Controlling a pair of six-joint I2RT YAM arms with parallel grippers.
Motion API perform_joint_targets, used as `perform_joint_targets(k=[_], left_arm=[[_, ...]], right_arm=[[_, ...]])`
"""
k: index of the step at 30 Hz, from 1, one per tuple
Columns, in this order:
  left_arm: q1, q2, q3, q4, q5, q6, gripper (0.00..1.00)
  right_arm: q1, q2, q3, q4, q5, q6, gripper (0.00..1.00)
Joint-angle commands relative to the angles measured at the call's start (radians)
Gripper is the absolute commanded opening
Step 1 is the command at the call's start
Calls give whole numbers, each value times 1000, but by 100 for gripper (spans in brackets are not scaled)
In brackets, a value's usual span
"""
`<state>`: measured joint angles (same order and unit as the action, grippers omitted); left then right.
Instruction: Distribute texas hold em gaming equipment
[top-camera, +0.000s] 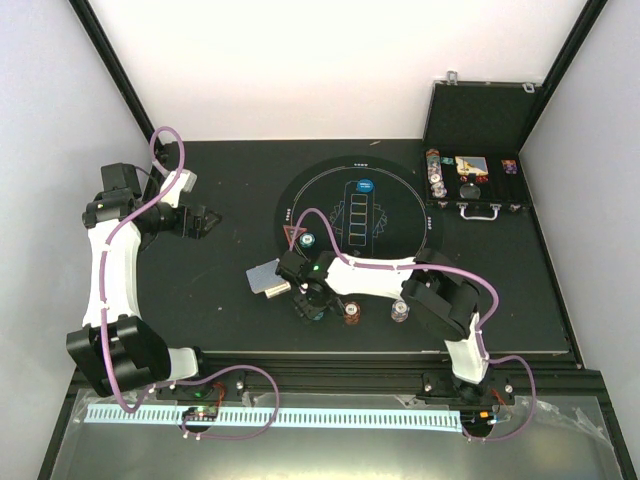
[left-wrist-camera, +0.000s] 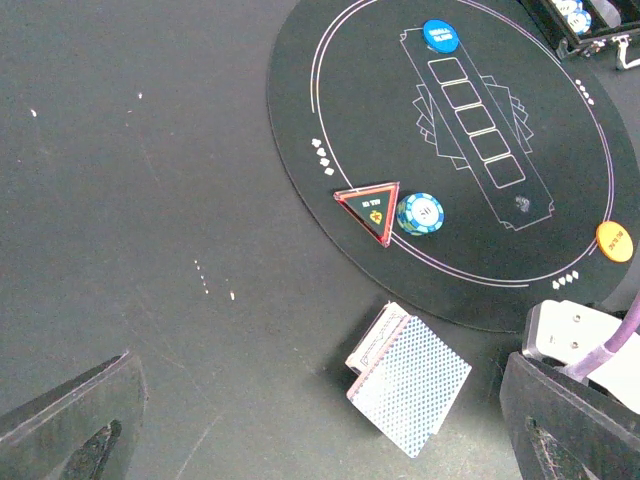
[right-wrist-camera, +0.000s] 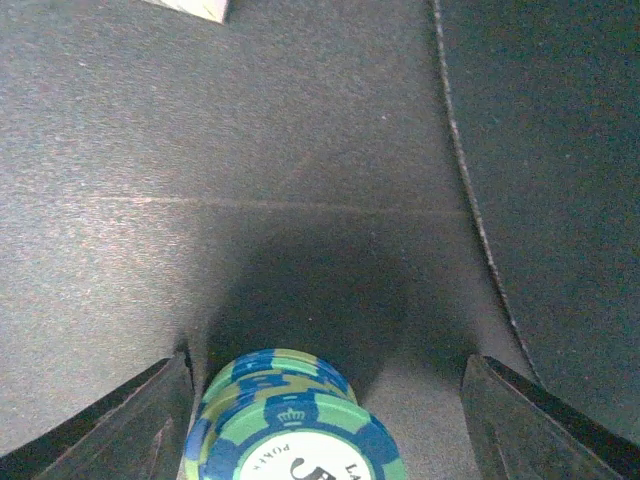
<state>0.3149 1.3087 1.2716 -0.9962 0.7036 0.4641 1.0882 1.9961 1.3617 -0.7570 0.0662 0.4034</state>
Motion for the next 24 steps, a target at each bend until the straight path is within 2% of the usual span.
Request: perform_joint_targets(k=[1, 7, 24], left_arm=[[9, -22, 42, -16, 13, 12, 99], [9, -22, 41, -19, 10, 14, 99], [9, -22, 36, -25, 12, 22, 99]], right_arm=[[5, 2, -6, 25, -7, 7, 74], [5, -6, -6, 21, -6, 8, 63], [7, -31, 4, -8, -5, 1, 64]])
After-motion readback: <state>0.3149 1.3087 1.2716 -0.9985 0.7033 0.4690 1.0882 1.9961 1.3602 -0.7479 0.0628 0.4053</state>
